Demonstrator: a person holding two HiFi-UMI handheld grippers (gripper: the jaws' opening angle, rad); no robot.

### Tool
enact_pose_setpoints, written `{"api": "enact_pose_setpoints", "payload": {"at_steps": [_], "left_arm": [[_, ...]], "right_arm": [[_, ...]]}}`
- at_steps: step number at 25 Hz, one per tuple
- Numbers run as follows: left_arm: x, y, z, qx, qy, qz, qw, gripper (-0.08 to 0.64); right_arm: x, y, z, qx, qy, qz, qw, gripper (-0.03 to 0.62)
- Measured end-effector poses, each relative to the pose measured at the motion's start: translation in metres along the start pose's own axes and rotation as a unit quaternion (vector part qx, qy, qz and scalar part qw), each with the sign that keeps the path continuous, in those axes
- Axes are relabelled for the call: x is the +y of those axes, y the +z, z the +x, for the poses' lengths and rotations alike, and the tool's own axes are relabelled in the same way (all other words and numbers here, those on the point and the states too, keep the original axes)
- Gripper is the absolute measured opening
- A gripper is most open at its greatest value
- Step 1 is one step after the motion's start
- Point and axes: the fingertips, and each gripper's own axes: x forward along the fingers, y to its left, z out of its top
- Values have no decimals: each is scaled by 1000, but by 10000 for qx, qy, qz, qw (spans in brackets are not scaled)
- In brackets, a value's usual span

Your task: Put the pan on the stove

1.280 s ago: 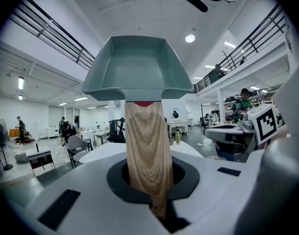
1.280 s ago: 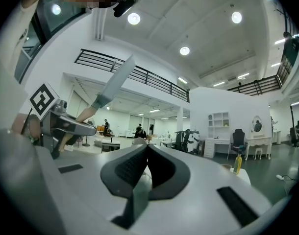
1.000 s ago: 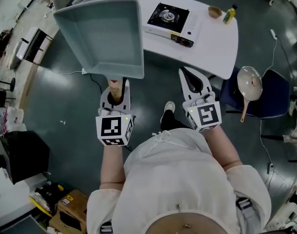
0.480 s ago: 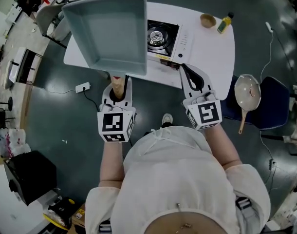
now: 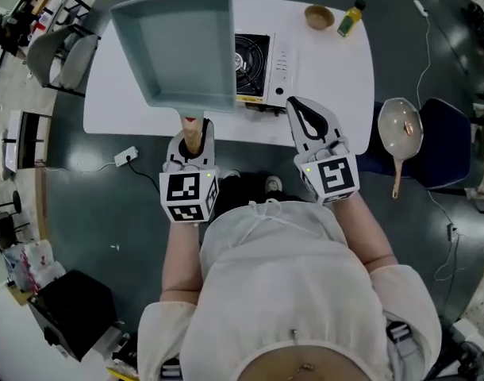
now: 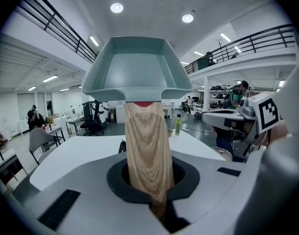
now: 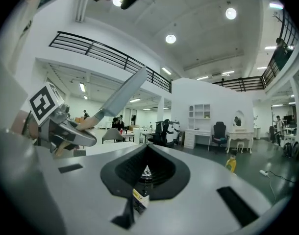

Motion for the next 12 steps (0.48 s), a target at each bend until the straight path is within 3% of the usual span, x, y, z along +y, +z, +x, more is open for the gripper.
{"api": "enact_pose_setpoints", "payload": {"at_steps": [6,12], "left_arm": [[12,-24,44,693,-436,-36,9966,31],[25,-58,75,1432,-773,-226,9864,31]], "right_arm": [[-13,-15,23,290,-413,189,9985,6],[-19,-30,45,429,-727,408,9956,6]]}}
